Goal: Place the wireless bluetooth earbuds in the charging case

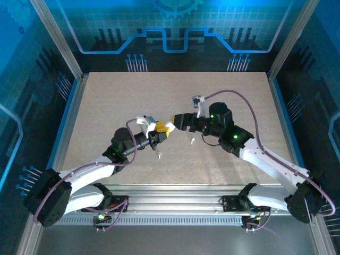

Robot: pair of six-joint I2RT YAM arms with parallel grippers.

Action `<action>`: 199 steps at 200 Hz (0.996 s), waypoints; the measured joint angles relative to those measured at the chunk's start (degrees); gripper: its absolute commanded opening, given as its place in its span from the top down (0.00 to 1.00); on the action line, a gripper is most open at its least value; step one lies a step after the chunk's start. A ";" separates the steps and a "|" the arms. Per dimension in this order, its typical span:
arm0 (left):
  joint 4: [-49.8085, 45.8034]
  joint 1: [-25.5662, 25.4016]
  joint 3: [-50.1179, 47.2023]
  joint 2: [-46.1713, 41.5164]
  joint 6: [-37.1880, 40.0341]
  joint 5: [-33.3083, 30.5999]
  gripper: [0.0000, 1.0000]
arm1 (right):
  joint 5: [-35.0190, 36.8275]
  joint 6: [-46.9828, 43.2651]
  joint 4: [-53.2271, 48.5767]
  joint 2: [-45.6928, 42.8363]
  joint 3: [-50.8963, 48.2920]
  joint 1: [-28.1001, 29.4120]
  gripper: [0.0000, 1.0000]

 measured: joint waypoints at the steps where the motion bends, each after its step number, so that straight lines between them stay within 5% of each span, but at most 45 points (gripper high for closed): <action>1: 0.00 0.00 0.02 0.00 -0.11 0.11 0.76 | -0.20 -0.72 0.00 -0.28 -0.20 -0.24 0.37; 103: 4.35 0.00 2.25 -1.60 -5.31 10.64 0.76 | -32.17 -47.87 -5.90 -4.31 -3.26 -13.57 0.47; 199: 4.74 0.00 2.29 -3.82 -5.11 12.37 0.76 | -45.94 -62.53 -18.32 10.16 12.24 -12.44 0.49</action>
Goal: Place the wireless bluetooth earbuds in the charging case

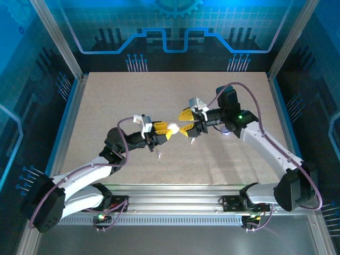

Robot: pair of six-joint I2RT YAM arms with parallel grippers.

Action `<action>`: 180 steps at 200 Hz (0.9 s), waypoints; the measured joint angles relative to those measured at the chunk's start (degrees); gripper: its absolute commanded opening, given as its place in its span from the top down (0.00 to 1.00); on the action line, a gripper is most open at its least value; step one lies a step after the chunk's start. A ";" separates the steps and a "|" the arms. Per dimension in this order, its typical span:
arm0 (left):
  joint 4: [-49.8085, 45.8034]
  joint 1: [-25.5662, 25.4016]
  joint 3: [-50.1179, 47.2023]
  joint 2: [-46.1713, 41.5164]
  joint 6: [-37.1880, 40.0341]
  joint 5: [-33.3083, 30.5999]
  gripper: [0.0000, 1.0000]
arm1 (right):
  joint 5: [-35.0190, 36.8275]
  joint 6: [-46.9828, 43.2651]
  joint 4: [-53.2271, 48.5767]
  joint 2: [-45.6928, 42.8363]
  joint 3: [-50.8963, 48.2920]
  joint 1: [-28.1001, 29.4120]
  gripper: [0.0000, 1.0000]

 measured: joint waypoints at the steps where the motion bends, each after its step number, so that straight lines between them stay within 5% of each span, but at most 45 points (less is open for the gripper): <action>1: 0.00 0.00 0.00 0.00 0.00 0.00 0.76 | -0.07 -0.02 -0.11 0.09 0.11 0.09 0.49; 124: 0.00 0.00 0.04 -0.09 0.02 1.31 0.76 | -3.69 -8.44 -10.47 5.22 6.16 1.81 0.74; 180: -0.09 0.02 0.04 -0.24 0.24 1.42 0.76 | -3.72 -9.97 -14.05 6.80 8.52 2.01 0.73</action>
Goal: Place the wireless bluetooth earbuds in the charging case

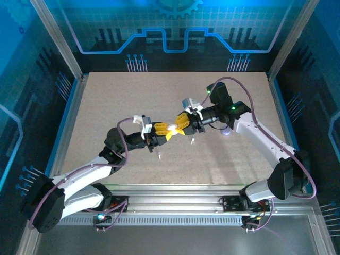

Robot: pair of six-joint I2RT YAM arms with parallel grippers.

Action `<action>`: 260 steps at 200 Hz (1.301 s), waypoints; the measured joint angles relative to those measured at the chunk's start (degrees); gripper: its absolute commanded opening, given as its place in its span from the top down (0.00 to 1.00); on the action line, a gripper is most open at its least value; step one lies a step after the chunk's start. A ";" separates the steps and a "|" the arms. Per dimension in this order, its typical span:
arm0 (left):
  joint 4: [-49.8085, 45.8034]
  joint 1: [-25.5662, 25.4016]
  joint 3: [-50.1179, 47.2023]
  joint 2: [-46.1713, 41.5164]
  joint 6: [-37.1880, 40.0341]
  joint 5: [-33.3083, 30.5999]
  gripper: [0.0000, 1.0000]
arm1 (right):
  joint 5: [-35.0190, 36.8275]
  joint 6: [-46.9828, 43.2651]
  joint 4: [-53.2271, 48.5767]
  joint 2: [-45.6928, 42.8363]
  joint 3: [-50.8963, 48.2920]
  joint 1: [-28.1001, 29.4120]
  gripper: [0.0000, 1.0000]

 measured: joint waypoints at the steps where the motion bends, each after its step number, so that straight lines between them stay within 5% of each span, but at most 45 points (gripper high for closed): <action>1: -0.02 0.00 0.00 0.00 0.00 0.00 0.76 | 0.00 -0.02 -0.02 0.02 0.02 0.00 0.73; 30: -0.46 0.04 0.00 -0.13 0.22 0.04 0.72 | 0.17 -0.92 -1.60 0.48 0.94 0.00 0.85; 53: -1.81 0.00 0.11 -1.03 1.97 -0.17 0.48 | 1.60 -2.29 -3.80 0.52 2.10 0.48 0.88; 78: -5.92 -0.02 0.42 -3.43 4.09 -0.72 0.35 | 5.90 -3.39 -6.56 -0.26 2.71 1.11 0.88; 176: -35.47 -0.87 6.84 -7.26 24.76 -2.60 0.37 | 32.83 -10.62 -14.10 -10.21 2.51 6.69 0.89; 260: -37.68 -2.45 6.97 -3.91 30.08 -2.54 0.40 | 32.04 -15.58 -19.34 -6.93 2.56 9.62 0.90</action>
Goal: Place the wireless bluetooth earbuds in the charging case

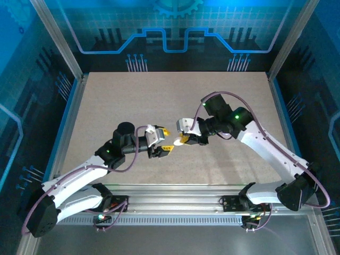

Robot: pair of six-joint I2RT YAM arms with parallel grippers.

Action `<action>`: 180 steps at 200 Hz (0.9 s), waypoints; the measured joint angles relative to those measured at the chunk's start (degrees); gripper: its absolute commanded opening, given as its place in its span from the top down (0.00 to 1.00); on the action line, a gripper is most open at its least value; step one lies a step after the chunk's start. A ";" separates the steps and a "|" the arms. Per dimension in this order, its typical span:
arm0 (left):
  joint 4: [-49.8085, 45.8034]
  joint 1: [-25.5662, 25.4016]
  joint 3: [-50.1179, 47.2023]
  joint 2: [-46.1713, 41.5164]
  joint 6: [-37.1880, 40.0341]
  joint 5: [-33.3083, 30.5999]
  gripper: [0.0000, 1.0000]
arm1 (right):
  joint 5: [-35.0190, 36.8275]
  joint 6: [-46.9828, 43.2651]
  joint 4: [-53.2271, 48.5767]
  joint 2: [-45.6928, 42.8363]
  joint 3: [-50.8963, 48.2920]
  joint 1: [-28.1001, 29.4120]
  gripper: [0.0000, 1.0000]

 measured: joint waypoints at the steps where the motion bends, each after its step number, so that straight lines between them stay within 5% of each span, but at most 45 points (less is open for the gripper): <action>1: 0.02 -0.02 0.00 0.00 0.00 0.00 0.40 | -0.07 0.00 -0.02 0.11 -0.02 0.07 0.90; 48: 1.22 -1.01 0.00 1.33 -0.33 1.05 0.43 | -1.05 -0.09 0.35 1.68 0.02 0.81 0.90; 74: 1.55 -1.51 0.00 1.68 -0.68 1.31 0.56 | -1.31 0.11 0.94 1.77 0.02 1.01 0.90; 180: 3.06 -2.01 -0.02 1.70 -0.55 2.58 0.71 | -1.57 0.76 2.51 1.79 0.04 1.42 0.90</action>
